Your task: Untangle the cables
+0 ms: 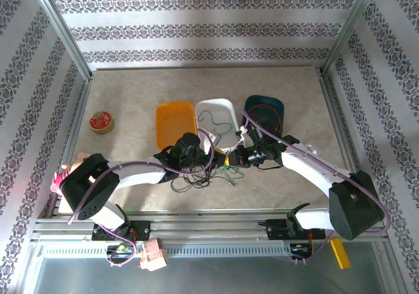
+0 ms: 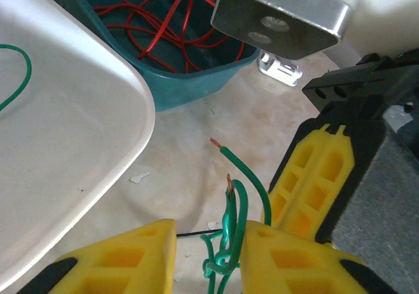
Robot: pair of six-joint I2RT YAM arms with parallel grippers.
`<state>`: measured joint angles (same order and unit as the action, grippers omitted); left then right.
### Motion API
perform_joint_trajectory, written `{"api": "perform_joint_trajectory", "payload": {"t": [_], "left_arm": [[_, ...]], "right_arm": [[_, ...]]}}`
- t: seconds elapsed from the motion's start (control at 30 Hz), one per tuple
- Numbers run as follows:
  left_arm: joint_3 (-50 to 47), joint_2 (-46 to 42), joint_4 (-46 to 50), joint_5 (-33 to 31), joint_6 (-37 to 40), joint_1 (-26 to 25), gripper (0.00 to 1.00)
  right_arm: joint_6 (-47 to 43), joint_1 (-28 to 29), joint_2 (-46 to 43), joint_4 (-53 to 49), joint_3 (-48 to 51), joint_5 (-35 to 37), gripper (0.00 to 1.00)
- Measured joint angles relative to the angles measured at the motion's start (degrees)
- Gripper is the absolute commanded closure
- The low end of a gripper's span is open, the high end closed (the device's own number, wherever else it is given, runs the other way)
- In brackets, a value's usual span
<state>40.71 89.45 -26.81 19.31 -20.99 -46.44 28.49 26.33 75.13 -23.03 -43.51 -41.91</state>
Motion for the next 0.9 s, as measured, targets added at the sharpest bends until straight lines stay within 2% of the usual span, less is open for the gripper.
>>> {"api": "perform_joint_trajectory", "payload": {"t": [0.13,0.17,0.27,0.37,0.5,0.7,0.8,0.9], "left_arm": [[0.1,1.5,-1.7,0.0,-0.3,0.0,0.99],[0.2,2.0,-2.2,-0.1,-0.4,0.0,1.0],[0.2,2.4,-2.7,-2.5,-1.2,0.0,1.0],[0.2,2.1,-1.7,-9.2,-2.2,-0.2,1.0],[-0.3,0.6,2.7,-17.4,-2.4,-0.3,1.0],[-4.2,-3.7,8.0,-20.9,-2.4,-0.3,1.0],[-5.5,-5.8,9.0,-20.8,-2.4,-0.3,1.0],[-5.8,-6.8,9.0,-19.5,-2.4,-0.3,1.0]], "right_arm": [[0.9,-0.3,-0.1,1.6,0.8,-1.6,1.0],[1.1,-0.3,-0.2,1.9,0.9,-2.1,1.0],[1.4,-0.3,-0.8,2.7,1.1,-2.6,1.0],[1.6,-1.9,-2.2,3.6,2.0,-1.7,1.0],[3.3,-7.1,-4.3,4.3,3.8,1.2,1.0],[6.2,-14.0,-6.6,4.9,7.5,7.3,1.0],[6.6,-14.8,-7.8,4.9,8.4,8.5,0.92],[5.7,-11.4,-8.3,5.8,8.2,8.6,0.75]]}}
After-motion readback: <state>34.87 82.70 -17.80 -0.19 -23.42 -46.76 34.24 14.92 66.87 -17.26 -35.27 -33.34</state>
